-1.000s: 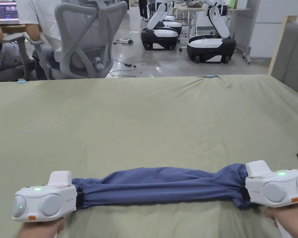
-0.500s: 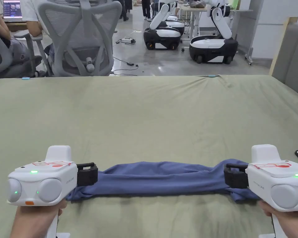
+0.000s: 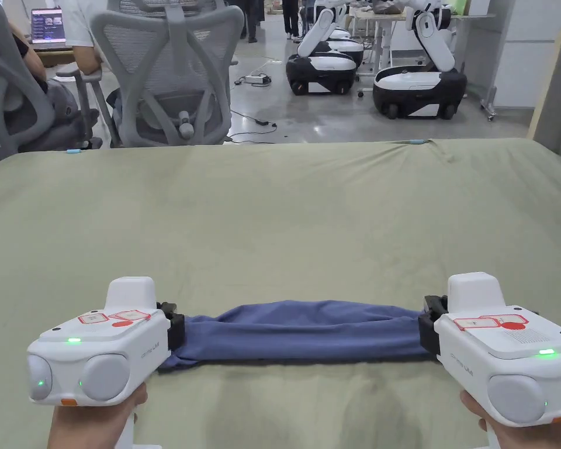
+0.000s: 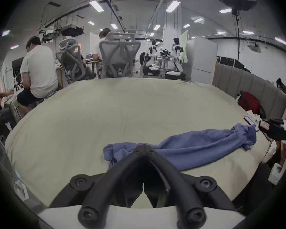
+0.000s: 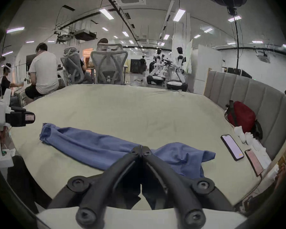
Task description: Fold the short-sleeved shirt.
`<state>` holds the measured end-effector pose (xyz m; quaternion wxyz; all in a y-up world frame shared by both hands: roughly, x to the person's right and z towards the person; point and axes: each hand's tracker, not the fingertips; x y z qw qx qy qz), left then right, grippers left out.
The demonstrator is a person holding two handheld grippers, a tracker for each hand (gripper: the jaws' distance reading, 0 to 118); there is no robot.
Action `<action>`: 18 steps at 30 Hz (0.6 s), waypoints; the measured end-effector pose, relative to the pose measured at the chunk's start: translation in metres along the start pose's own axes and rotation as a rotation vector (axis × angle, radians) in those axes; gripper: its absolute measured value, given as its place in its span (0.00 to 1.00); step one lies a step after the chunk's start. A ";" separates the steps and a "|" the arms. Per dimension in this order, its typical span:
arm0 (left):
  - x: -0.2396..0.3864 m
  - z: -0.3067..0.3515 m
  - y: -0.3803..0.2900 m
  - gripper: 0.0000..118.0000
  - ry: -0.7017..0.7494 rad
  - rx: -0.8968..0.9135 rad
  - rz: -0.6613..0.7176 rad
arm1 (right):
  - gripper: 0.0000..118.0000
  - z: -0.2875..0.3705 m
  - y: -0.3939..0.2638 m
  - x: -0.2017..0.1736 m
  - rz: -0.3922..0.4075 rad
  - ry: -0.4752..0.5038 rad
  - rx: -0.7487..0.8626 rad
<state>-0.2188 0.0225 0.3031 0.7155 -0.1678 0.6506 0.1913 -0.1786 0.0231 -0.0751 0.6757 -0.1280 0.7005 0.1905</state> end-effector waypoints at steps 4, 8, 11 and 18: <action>-0.044 -0.024 0.007 0.32 -0.112 -0.100 0.159 | 0.00 0.003 0.003 -0.004 -0.006 0.030 0.000; -0.080 -0.055 0.002 1.00 -0.202 -0.151 0.346 | 0.00 0.002 0.003 -0.008 -0.007 0.050 0.009; -0.093 -0.076 -0.004 0.95 -0.200 -0.146 0.389 | 0.00 -0.002 0.002 -0.010 -0.016 0.063 0.006; -0.089 -0.110 -0.022 0.86 -0.285 -0.263 0.450 | 0.00 -0.009 -0.003 -0.012 -0.001 0.070 -0.020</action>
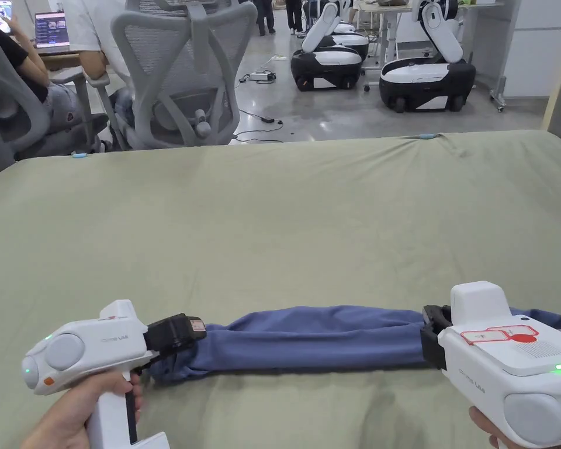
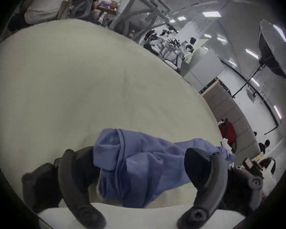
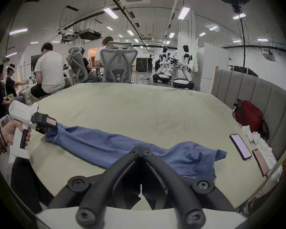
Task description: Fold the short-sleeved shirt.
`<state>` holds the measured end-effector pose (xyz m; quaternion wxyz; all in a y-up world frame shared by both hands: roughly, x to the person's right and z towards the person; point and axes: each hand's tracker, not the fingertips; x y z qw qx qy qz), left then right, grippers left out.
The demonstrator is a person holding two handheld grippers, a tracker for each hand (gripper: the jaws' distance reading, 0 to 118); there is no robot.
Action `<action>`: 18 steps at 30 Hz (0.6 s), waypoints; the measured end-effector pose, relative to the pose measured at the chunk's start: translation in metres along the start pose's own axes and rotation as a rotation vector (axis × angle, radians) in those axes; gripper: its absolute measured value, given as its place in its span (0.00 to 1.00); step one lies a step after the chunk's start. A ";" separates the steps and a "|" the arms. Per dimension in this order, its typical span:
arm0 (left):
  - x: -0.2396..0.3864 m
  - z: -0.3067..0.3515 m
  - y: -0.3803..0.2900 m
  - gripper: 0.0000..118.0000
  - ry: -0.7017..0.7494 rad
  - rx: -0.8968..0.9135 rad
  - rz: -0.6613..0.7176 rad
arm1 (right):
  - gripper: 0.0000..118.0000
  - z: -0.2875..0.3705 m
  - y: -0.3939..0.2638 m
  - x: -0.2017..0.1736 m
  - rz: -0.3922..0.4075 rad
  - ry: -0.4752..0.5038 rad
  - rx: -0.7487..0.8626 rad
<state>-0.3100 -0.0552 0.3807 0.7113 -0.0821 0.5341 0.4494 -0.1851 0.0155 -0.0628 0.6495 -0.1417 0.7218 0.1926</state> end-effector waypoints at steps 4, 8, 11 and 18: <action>0.017 -0.007 -0.013 0.66 0.128 0.021 -0.123 | 0.00 0.000 0.000 0.000 0.001 -0.005 -0.013; 0.018 -0.009 -0.011 0.13 0.143 0.015 -0.177 | 0.00 0.000 -0.001 0.000 0.000 -0.005 -0.024; 0.024 -0.008 -0.010 0.12 0.167 0.020 -0.239 | 0.00 0.001 -0.004 0.001 -0.003 -0.007 -0.030; 0.005 0.012 0.006 0.11 0.109 0.085 -0.206 | 0.00 0.006 -0.001 0.002 0.001 -0.025 -0.031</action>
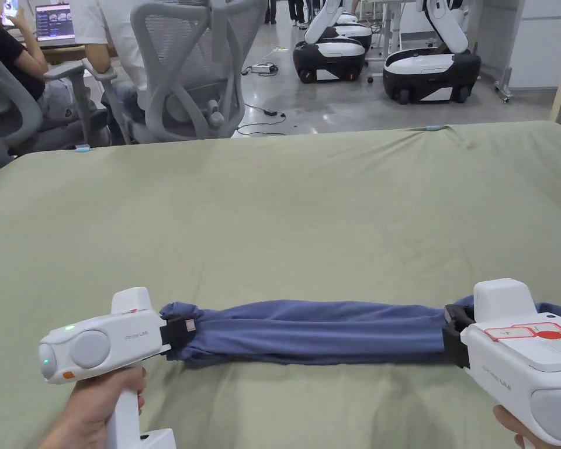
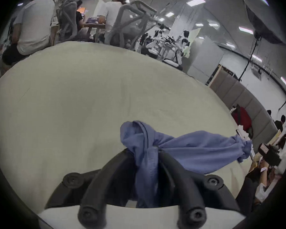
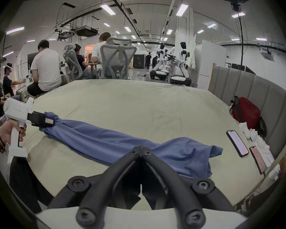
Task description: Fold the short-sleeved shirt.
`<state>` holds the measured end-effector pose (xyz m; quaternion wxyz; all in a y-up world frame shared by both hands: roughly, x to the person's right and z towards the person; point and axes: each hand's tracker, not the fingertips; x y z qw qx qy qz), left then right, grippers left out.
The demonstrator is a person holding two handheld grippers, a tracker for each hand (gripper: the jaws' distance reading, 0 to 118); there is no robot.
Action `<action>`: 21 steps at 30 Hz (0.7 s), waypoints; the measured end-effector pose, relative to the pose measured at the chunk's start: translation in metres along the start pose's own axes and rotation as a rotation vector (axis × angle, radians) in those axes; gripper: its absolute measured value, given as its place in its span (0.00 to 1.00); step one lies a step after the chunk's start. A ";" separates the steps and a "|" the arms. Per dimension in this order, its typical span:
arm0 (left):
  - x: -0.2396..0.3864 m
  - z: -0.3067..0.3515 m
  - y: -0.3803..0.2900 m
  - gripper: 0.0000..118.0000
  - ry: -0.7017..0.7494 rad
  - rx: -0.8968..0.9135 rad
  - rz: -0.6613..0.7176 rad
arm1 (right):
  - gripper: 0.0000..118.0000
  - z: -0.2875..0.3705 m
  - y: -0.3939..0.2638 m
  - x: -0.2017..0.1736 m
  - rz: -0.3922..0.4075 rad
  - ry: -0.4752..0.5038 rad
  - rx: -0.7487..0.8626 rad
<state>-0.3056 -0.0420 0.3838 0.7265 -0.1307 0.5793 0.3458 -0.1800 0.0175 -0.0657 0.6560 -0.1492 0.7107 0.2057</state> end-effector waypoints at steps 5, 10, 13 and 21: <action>-0.029 0.025 0.014 0.11 0.224 0.041 -0.088 | 0.00 0.003 0.006 0.000 0.008 -0.011 0.016; -0.061 0.049 0.021 0.11 0.444 0.079 -0.040 | 0.00 0.005 0.007 -0.005 0.024 -0.025 0.012; -0.057 0.052 0.021 0.11 0.419 0.064 -0.031 | 0.00 0.004 0.005 -0.007 0.032 -0.010 0.009; 0.012 0.069 0.027 0.11 0.172 0.106 -0.034 | 0.00 0.000 0.007 -0.014 0.033 -0.001 0.020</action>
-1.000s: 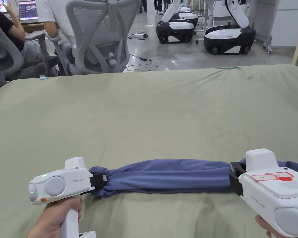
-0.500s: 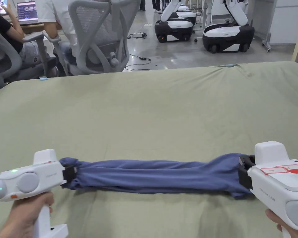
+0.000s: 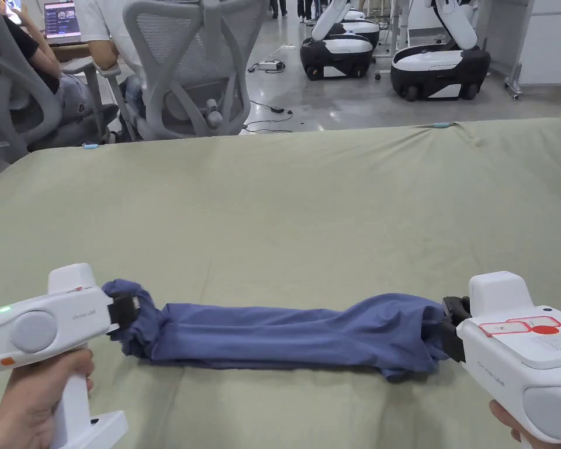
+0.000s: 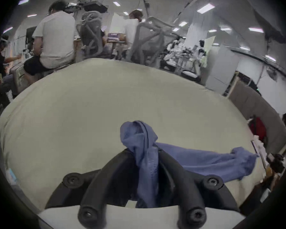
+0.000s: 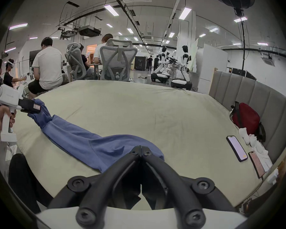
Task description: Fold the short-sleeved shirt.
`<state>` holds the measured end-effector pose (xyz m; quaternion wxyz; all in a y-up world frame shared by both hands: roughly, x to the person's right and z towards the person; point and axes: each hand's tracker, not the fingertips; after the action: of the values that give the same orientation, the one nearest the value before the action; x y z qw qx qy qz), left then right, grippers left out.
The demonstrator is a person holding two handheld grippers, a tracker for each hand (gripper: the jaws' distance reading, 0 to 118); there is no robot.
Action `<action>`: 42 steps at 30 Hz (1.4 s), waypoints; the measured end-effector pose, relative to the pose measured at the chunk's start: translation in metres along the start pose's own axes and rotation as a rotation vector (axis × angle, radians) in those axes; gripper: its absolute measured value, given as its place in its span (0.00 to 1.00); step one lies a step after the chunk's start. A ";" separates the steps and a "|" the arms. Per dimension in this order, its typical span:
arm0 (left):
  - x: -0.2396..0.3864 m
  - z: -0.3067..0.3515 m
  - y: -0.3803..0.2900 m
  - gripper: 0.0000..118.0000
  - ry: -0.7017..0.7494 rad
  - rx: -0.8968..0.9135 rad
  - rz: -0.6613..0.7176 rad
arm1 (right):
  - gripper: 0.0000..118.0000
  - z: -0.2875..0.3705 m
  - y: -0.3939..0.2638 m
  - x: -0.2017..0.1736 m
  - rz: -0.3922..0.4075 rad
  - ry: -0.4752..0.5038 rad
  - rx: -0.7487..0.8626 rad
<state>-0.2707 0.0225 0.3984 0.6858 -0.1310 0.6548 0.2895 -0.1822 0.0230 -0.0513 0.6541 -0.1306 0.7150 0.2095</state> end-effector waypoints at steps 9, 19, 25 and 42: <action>0.108 -0.025 -0.026 0.11 -0.252 -0.096 -0.064 | 0.00 0.005 0.001 0.005 -0.027 -0.007 0.003; 0.105 -0.085 -0.060 0.23 -0.223 -0.204 -0.035 | 0.00 0.016 -0.009 0.023 -0.059 -0.036 -0.010; 0.109 -0.061 -0.041 1.00 -0.265 -0.111 -0.015 | 0.00 0.015 -0.009 0.024 -0.069 -0.035 -0.014; 0.044 0.039 -0.025 0.00 -0.326 0.044 0.053 | 0.00 0.008 -0.013 0.011 -0.059 0.019 -0.030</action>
<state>-0.2253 0.0338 0.3551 0.7779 -0.0499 0.5441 0.3104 -0.1704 0.0166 -0.0643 0.6510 -0.1635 0.7138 0.1996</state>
